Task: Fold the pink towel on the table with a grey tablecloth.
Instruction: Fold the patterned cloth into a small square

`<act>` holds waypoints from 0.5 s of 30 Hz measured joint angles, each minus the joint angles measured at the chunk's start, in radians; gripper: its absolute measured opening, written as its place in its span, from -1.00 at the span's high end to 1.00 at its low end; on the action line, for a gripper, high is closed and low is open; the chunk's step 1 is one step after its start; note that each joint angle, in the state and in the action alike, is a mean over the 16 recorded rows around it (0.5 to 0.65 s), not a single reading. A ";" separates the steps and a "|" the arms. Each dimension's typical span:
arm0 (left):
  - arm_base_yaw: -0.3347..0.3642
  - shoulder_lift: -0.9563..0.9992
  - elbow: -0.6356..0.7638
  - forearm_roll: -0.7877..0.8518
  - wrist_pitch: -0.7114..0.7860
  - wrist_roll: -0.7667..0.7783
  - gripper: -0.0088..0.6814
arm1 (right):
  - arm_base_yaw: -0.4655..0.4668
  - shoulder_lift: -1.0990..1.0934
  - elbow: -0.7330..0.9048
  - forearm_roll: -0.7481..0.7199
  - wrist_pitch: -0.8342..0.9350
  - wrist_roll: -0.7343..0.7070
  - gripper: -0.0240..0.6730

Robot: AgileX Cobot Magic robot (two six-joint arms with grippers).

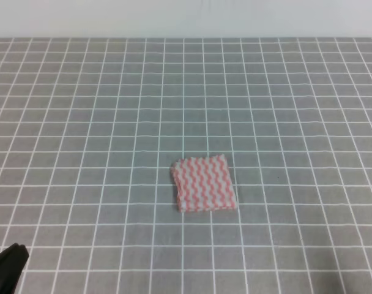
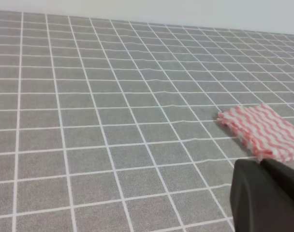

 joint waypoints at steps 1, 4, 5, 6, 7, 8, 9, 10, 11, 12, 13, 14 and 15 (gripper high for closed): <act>0.000 -0.001 -0.001 0.000 0.001 0.000 0.98 | 0.000 0.000 0.000 0.001 0.010 0.000 0.98; 0.000 -0.001 -0.001 0.000 0.000 0.000 0.98 | 0.000 0.000 0.000 0.004 0.025 0.000 0.98; 0.000 -0.002 -0.002 -0.001 0.001 0.000 0.98 | 0.000 0.001 -0.002 0.005 0.028 0.000 0.98; 0.000 -0.002 -0.002 -0.001 0.001 -0.001 0.98 | 0.000 0.001 -0.002 0.005 0.028 0.000 0.98; 0.000 -0.002 -0.002 -0.002 0.001 -0.001 0.98 | 0.000 0.000 0.000 0.006 0.028 0.000 0.98; 0.000 -0.003 -0.003 -0.003 0.002 -0.002 0.98 | 0.000 0.000 0.000 0.006 0.028 0.000 0.98; 0.000 -0.002 -0.002 -0.004 0.001 -0.002 0.98 | 0.001 0.000 0.000 0.006 0.028 0.000 0.98; 0.000 -0.002 -0.002 -0.005 0.001 -0.002 0.98 | 0.001 0.000 -0.002 0.006 0.029 0.000 0.98; 0.000 -0.003 -0.003 -0.006 0.001 -0.003 0.98 | 0.001 0.000 -0.002 0.006 0.029 0.000 0.98; 0.000 -0.003 -0.003 -0.007 0.001 -0.003 0.98 | 0.001 0.000 -0.002 0.006 0.029 0.000 0.98; 0.000 -0.003 -0.003 -0.008 0.001 -0.004 0.98 | 0.001 0.000 -0.002 0.006 0.029 0.000 0.98; -0.002 -0.004 -0.004 -0.009 0.001 -0.004 0.98 | 0.001 -0.001 0.000 0.006 0.028 0.000 0.98; -0.005 -0.006 -0.006 -0.010 0.001 -0.004 0.98 | 0.001 -0.001 0.000 0.006 0.028 0.000 0.98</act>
